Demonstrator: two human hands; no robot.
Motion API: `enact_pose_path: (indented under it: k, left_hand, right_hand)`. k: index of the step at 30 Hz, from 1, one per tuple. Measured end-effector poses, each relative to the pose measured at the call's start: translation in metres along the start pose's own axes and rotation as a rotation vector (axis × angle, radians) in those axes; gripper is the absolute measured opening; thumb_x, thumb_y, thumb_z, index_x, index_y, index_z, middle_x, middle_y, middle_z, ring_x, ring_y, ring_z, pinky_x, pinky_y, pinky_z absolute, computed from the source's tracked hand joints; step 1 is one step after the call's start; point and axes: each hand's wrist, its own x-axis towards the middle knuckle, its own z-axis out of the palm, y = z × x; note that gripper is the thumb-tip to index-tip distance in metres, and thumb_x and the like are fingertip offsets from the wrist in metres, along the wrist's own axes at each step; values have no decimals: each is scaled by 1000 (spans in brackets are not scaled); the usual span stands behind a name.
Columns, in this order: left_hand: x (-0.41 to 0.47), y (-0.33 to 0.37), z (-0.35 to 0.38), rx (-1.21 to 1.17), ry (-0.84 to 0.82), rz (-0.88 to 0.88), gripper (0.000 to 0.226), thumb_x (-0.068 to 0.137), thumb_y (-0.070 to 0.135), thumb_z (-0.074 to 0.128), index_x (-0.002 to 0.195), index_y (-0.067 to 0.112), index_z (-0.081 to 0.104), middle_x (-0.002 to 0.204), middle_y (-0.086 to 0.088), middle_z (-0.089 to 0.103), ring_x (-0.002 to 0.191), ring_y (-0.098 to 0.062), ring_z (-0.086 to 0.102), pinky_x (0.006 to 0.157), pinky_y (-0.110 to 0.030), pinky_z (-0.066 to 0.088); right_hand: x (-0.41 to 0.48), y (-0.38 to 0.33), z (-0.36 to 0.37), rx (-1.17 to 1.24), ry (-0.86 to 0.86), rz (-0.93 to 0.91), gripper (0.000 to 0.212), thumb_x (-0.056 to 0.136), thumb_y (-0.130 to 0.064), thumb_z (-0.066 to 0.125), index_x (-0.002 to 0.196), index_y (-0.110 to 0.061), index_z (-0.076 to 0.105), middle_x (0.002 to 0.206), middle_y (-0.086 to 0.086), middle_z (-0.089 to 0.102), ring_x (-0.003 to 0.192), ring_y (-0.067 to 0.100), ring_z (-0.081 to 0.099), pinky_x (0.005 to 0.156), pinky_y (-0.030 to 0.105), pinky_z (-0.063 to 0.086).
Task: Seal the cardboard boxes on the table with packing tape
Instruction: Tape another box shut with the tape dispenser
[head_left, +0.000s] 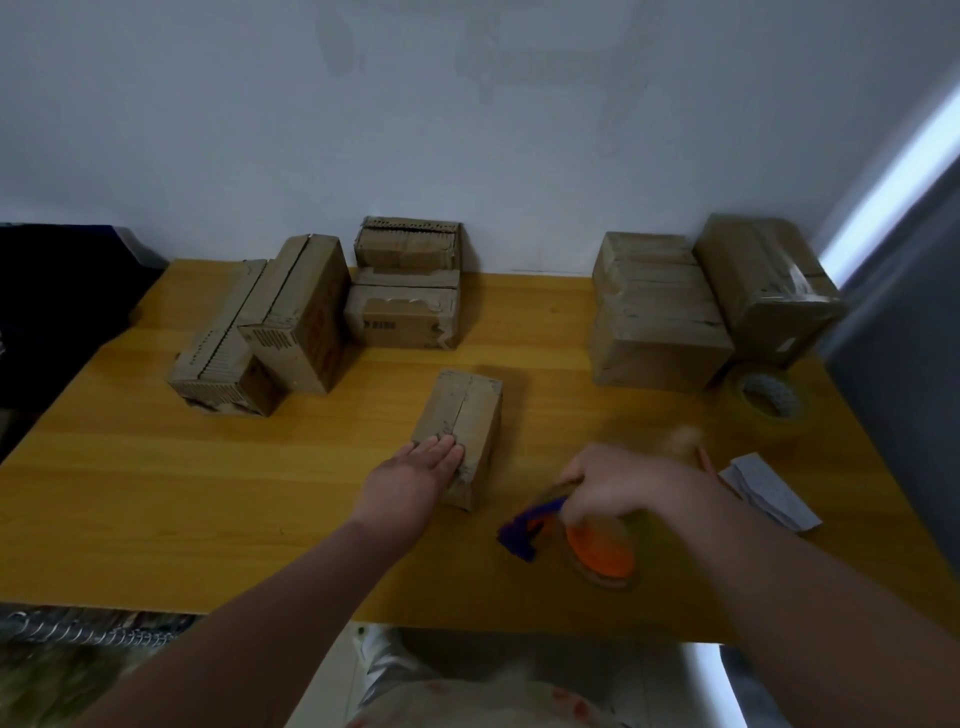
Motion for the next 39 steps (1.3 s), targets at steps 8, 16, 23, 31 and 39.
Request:
enact_pose_path:
  k: [8,16,23,31,39]
  left_hand:
    - [2,-6,-19,-60,170,-32,39,97,16,52,135,26,52,134,2,55,118,-18,55,89,-29,47]
    - [23,-18,-91,-234,90,-25,26,98,17,45,113,23,65,108,2,63,101,-17,58,87,-34,50]
    - [27,1,-67,-68,-25,79,26,98,17,46,118,25,61,120,1,59,108,-18,55,87,-32,49]
    - [-5,2,-36,-56,486,196,30,59,14,87,84,18,71,82,0,65,70,-18,62,58,-29,52]
    - [-28,-4,-4,-226,418,264,38,88,32,44,105,16,74,111,0,71,101,-16,67,92,-26,47]
  right_hand:
    - [-5,21,15,195,421,-8,71,92,-40,61,152,-34,24,156,6,28,138,27,36,95,31,40]
    - [10,35,32,17,406,110,79,92,0,50,152,-40,18,157,8,26,133,26,42,95,34,46]
    - [16,39,46,-116,368,42,69,92,-11,53,150,-37,26,147,5,41,130,25,45,100,33,44]
    - [3,22,48,-202,676,-321,49,96,-29,54,144,-26,44,144,-8,43,137,18,35,103,36,44]
    - [14,2,67,-366,791,-628,50,91,-34,38,136,-18,52,126,-1,58,111,16,53,80,28,52]
